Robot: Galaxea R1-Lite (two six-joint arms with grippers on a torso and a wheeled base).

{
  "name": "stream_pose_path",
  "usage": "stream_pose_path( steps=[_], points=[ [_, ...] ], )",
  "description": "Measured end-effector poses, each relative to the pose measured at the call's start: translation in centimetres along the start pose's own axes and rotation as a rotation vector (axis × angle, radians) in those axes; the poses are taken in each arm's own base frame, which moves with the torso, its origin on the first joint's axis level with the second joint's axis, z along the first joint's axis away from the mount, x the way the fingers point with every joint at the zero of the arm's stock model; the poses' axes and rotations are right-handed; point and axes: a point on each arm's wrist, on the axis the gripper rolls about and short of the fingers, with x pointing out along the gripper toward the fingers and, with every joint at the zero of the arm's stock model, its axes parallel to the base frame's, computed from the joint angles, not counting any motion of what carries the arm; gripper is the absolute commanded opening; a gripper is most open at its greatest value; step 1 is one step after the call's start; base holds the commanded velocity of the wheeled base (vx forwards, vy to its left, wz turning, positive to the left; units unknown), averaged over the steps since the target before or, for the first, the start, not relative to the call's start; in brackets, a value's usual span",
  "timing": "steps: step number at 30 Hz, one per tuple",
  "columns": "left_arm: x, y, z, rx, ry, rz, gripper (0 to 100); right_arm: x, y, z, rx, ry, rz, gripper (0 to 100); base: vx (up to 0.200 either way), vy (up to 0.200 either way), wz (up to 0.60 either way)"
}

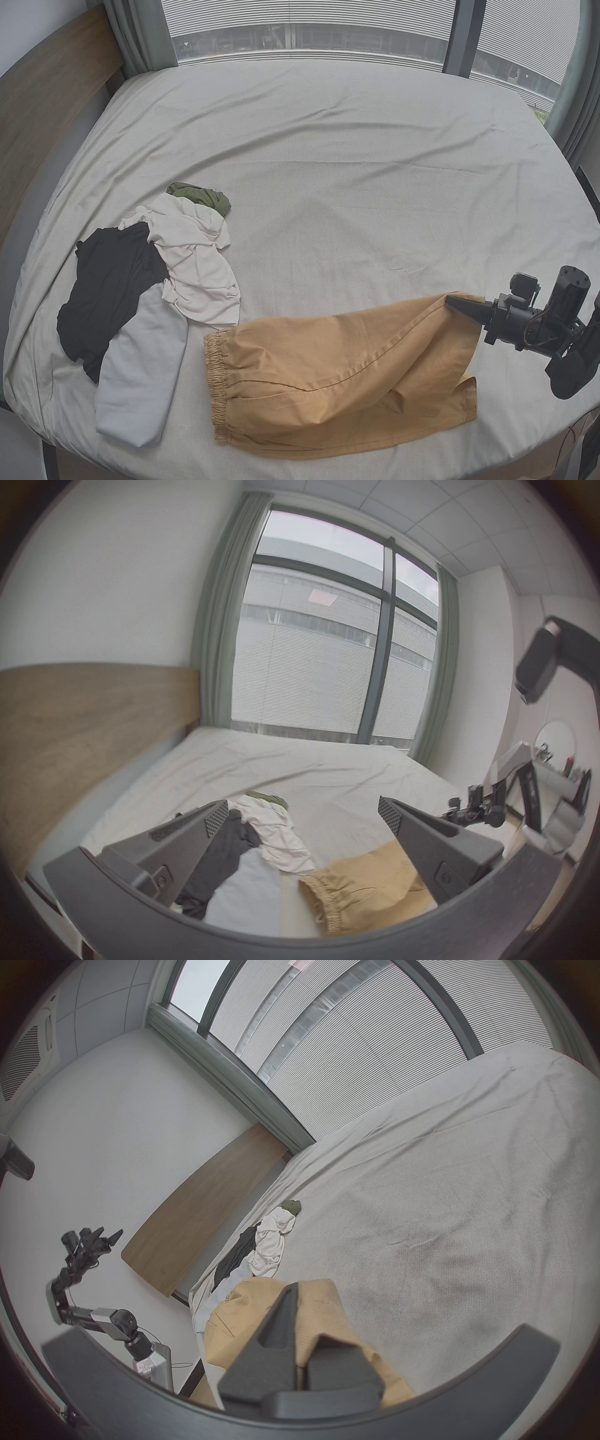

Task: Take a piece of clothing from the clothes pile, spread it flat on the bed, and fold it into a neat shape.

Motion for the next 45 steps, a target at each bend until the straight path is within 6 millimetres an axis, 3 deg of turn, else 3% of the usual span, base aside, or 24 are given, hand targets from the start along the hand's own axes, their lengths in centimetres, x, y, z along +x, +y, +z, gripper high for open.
stream_pose_path(
  steps=[9,15,18,24,45],
  points=[
    [8.3,-0.2,2.0,-0.058,0.054,-0.133,100,-0.1,0.5,0.3,-0.006,-0.011,0.006,0,0.0,0.0,0.0],
    [13.3,-0.9,1.1,-0.108,0.093,-0.223,100,-0.3,0.7,0.4,-0.004,-0.016,0.008,0,0.0,0.0,0.0],
    [14.8,-1.2,0.1,-0.141,0.13,-0.238,100,-0.3,0.6,0.4,0.003,-0.014,0.003,0,0.0,0.0,0.0],
    [15.9,-1.1,-2.3,-0.158,0.233,-0.237,100,-0.4,0.2,0.4,0.005,-0.018,-0.008,0,0.0,0.0,0.0],
    [15.6,0.4,-8.8,-0.337,0.535,-0.249,100,-0.1,-0.8,0.1,0.019,-0.01,-0.028,0,0.0,0.0,0.0]
  ],
)
